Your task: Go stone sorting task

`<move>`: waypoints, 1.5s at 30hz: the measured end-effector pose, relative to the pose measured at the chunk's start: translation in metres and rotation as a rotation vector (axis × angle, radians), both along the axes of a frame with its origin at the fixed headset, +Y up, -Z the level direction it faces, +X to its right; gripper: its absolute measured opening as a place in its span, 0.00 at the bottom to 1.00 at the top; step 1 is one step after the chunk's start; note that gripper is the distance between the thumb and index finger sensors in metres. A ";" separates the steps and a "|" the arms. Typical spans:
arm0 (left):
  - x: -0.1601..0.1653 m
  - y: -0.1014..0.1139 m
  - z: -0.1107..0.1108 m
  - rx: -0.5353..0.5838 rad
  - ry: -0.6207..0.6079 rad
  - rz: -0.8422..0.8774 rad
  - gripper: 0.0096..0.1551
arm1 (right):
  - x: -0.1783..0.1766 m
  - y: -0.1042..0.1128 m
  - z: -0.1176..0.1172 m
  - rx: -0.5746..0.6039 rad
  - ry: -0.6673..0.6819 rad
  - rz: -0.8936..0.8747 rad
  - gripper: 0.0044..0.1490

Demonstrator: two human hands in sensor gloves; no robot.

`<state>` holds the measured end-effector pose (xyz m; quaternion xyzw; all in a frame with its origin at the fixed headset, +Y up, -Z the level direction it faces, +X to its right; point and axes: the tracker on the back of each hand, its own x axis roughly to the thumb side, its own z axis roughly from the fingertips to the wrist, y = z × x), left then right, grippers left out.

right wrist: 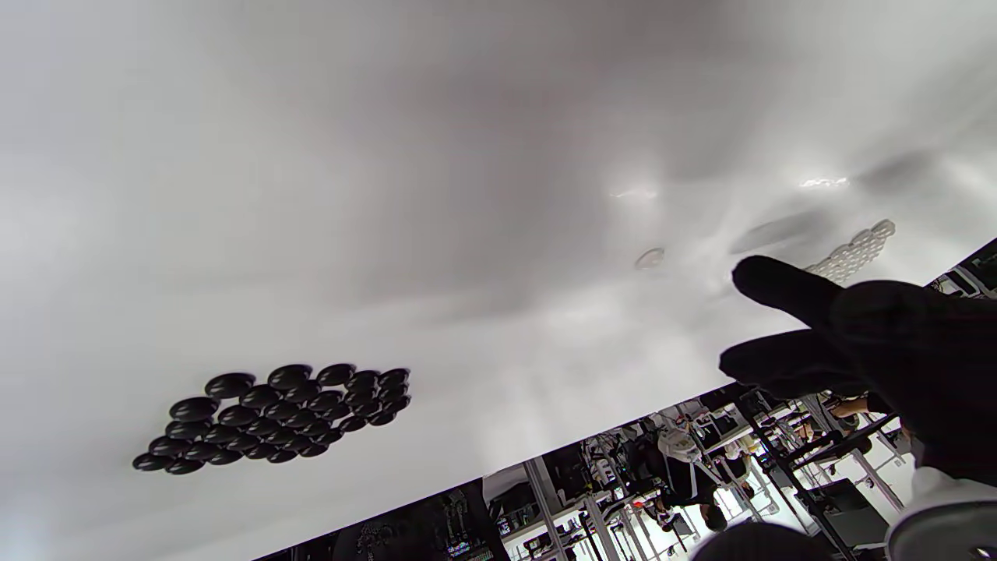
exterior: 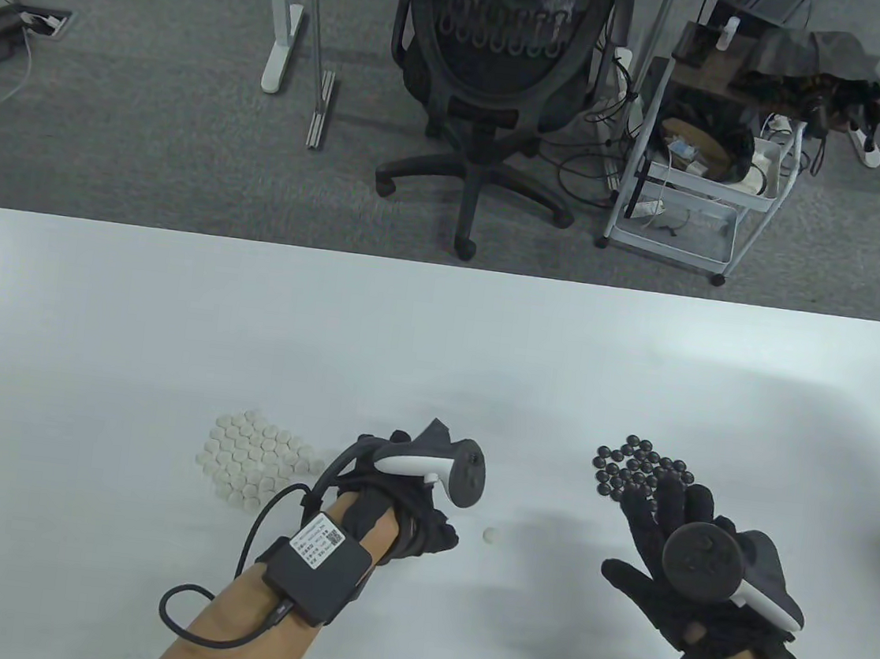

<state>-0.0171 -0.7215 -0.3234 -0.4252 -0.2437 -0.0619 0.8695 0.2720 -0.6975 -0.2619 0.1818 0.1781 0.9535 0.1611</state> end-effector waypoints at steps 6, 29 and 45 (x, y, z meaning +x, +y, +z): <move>0.032 -0.010 -0.001 -0.018 -0.045 0.025 0.37 | 0.001 0.000 0.000 -0.001 -0.002 -0.002 0.55; -0.148 -0.018 0.022 0.022 0.222 -0.168 0.37 | 0.000 0.001 0.001 0.004 0.002 0.003 0.55; -0.177 -0.023 -0.001 0.054 0.386 -0.102 0.38 | -0.001 0.001 0.001 0.001 0.003 0.003 0.55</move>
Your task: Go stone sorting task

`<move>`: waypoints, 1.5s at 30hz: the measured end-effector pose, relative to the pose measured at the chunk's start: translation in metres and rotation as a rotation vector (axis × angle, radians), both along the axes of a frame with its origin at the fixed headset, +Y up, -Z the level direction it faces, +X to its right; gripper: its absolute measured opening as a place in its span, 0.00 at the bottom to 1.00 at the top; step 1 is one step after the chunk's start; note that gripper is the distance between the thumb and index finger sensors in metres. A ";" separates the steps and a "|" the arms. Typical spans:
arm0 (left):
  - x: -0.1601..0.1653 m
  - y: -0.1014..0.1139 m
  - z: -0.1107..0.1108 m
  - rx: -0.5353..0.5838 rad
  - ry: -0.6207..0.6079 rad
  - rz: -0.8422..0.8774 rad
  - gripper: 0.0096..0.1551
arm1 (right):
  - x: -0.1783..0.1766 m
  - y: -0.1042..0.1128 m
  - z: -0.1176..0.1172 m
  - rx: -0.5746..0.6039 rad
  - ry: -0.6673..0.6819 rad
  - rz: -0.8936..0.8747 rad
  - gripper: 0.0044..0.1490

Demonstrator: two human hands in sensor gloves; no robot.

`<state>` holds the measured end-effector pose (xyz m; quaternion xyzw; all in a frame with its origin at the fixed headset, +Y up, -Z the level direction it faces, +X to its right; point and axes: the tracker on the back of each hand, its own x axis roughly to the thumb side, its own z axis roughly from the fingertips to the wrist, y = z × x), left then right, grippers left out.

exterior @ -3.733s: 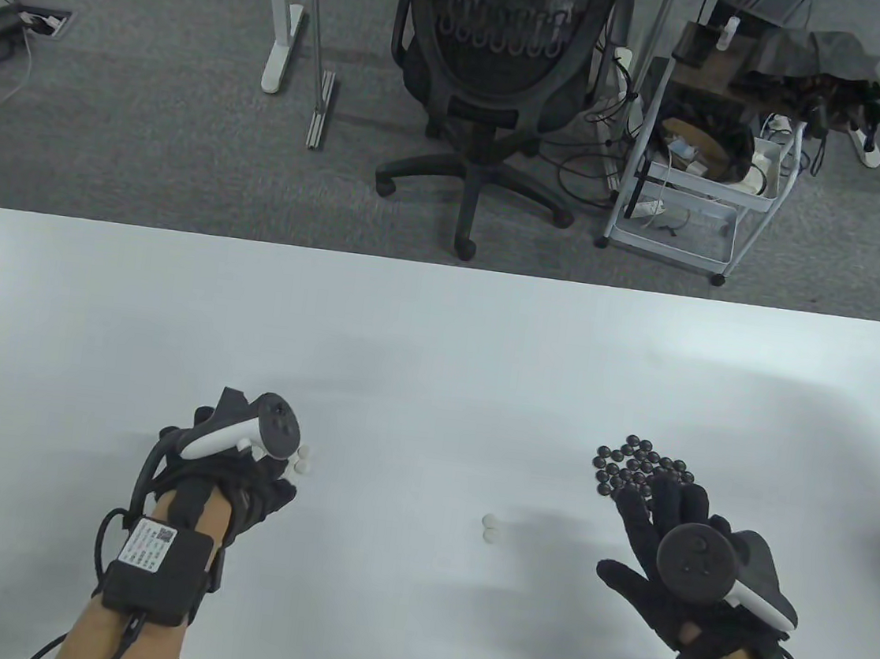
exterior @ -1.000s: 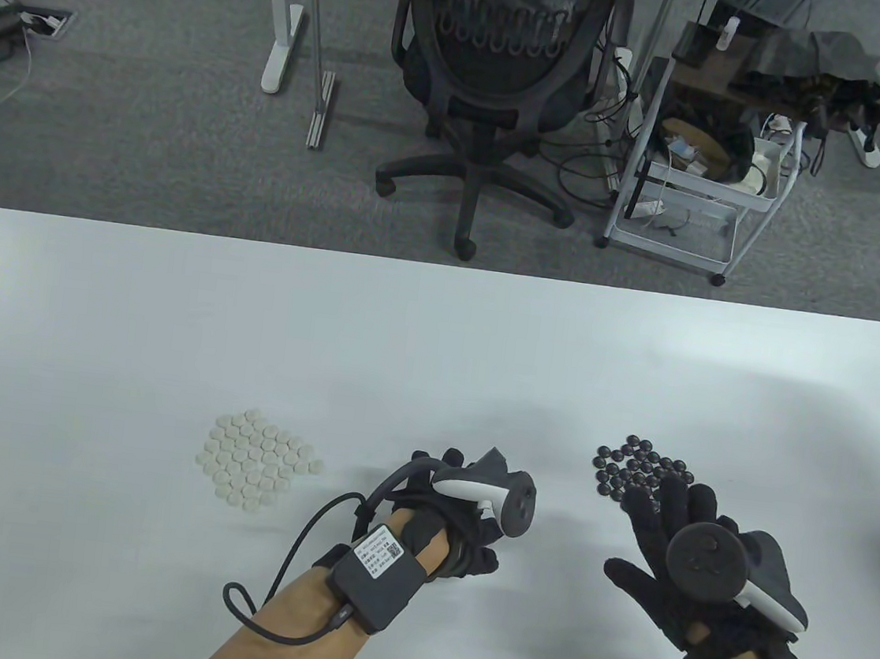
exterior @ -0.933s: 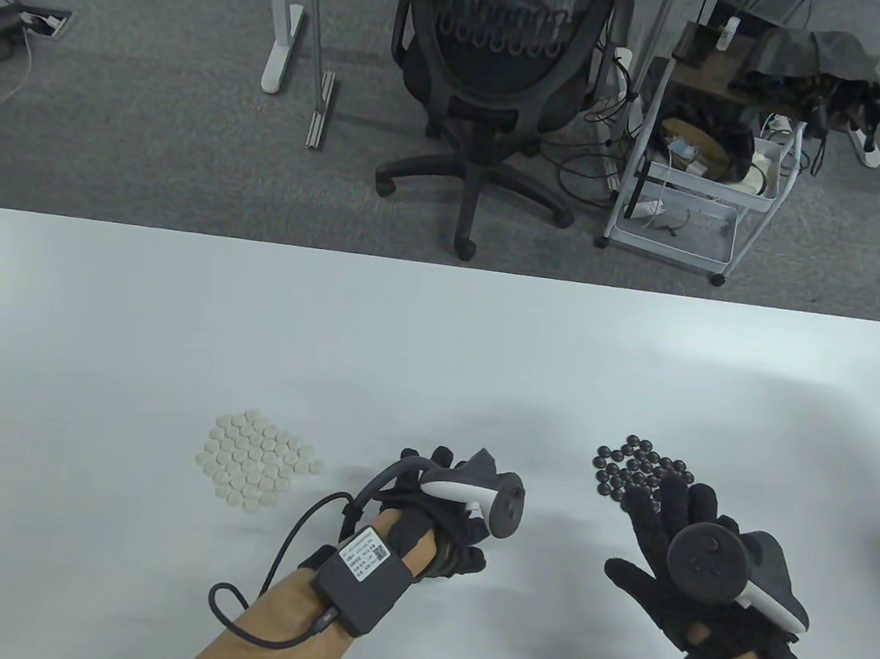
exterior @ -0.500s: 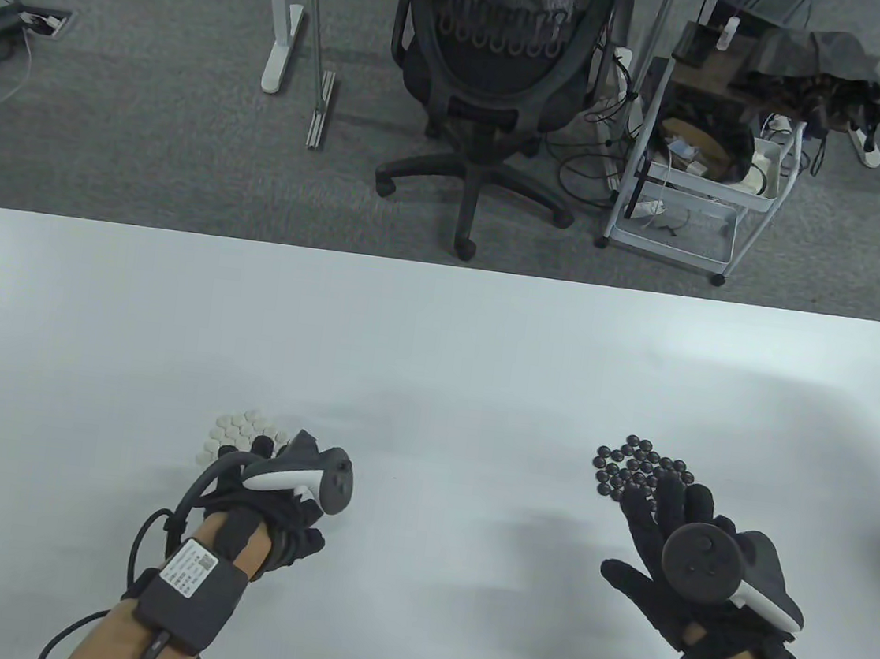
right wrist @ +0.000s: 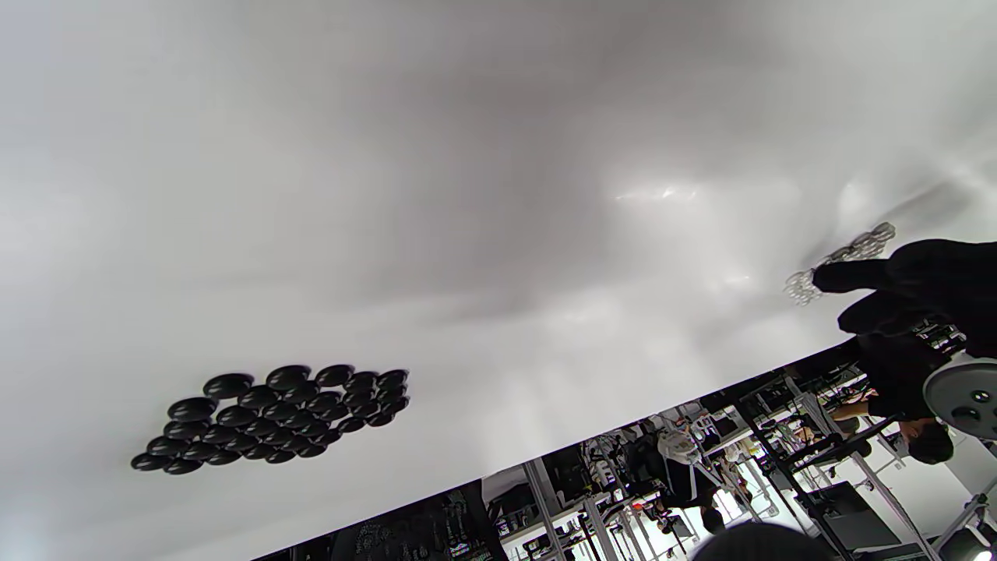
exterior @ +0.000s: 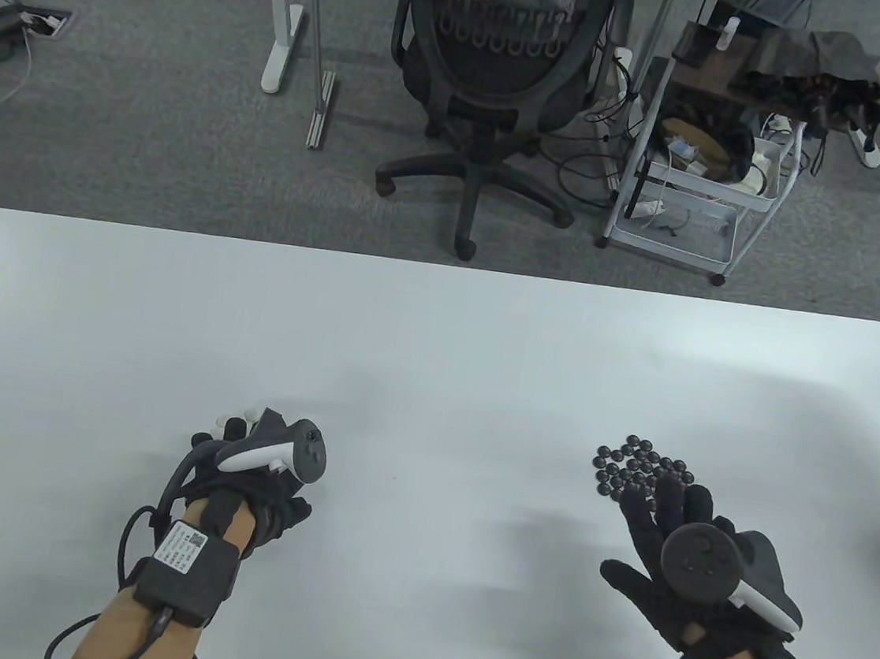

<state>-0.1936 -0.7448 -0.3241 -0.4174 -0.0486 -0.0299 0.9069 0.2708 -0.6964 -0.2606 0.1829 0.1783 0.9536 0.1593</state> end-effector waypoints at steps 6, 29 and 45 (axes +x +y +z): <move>0.008 0.070 0.018 0.404 -0.085 0.059 0.46 | 0.000 0.000 0.000 0.007 -0.003 -0.003 0.55; -0.005 0.075 0.099 0.741 -0.272 0.163 0.47 | -0.004 0.000 0.000 0.173 0.024 0.032 0.57; -0.021 0.048 0.100 0.664 -0.224 0.181 0.48 | -0.008 -0.009 -0.003 0.180 0.017 0.106 0.58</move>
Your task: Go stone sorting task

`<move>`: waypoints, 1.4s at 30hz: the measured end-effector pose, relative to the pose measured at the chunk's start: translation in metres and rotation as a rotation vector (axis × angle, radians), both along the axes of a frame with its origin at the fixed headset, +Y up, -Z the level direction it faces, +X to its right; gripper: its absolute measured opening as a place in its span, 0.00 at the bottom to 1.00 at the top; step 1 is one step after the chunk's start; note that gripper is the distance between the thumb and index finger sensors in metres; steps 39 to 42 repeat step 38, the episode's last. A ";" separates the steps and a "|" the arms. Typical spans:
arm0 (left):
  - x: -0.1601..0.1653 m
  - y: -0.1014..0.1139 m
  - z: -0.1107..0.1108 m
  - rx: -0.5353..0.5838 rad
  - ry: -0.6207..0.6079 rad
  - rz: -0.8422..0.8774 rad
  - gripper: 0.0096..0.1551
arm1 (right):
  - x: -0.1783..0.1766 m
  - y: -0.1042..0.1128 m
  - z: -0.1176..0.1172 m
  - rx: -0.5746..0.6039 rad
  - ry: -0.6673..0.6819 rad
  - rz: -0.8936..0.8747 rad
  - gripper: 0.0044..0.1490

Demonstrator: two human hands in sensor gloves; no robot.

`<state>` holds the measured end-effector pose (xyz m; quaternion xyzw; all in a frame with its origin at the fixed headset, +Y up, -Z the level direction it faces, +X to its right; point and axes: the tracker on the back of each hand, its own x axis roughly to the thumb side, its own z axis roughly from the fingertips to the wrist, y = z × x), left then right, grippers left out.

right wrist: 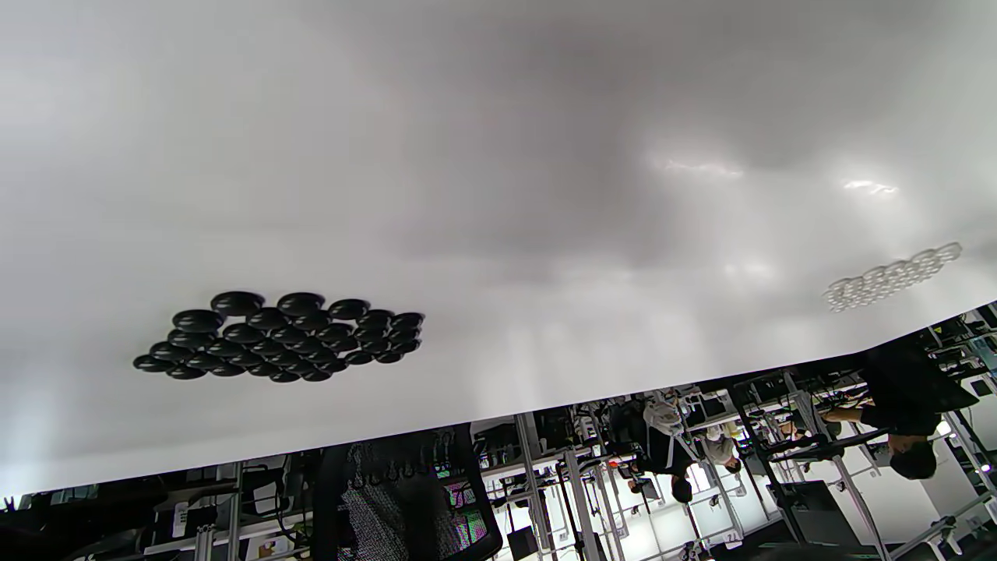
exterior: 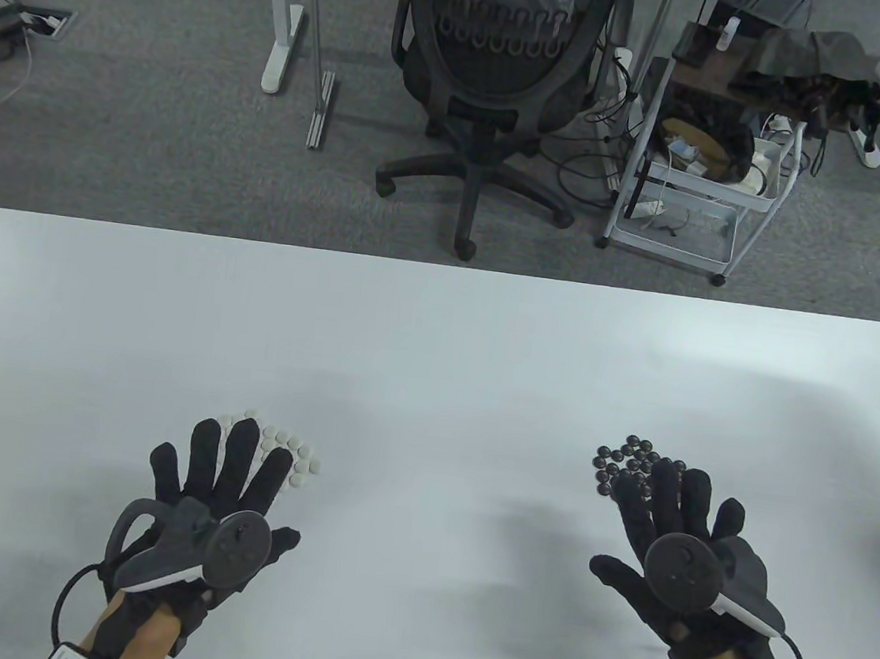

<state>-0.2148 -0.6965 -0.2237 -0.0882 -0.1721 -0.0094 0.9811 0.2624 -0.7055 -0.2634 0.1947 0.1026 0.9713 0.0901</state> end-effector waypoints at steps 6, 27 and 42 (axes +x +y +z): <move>-0.001 -0.001 0.000 -0.008 0.010 -0.007 0.48 | -0.002 0.001 0.002 0.009 -0.002 0.012 0.58; -0.009 -0.003 -0.002 -0.045 0.051 -0.001 0.48 | -0.006 0.000 0.003 0.001 0.005 0.019 0.58; -0.008 -0.003 -0.002 -0.061 0.055 -0.008 0.48 | -0.007 0.000 0.004 -0.007 0.003 0.029 0.58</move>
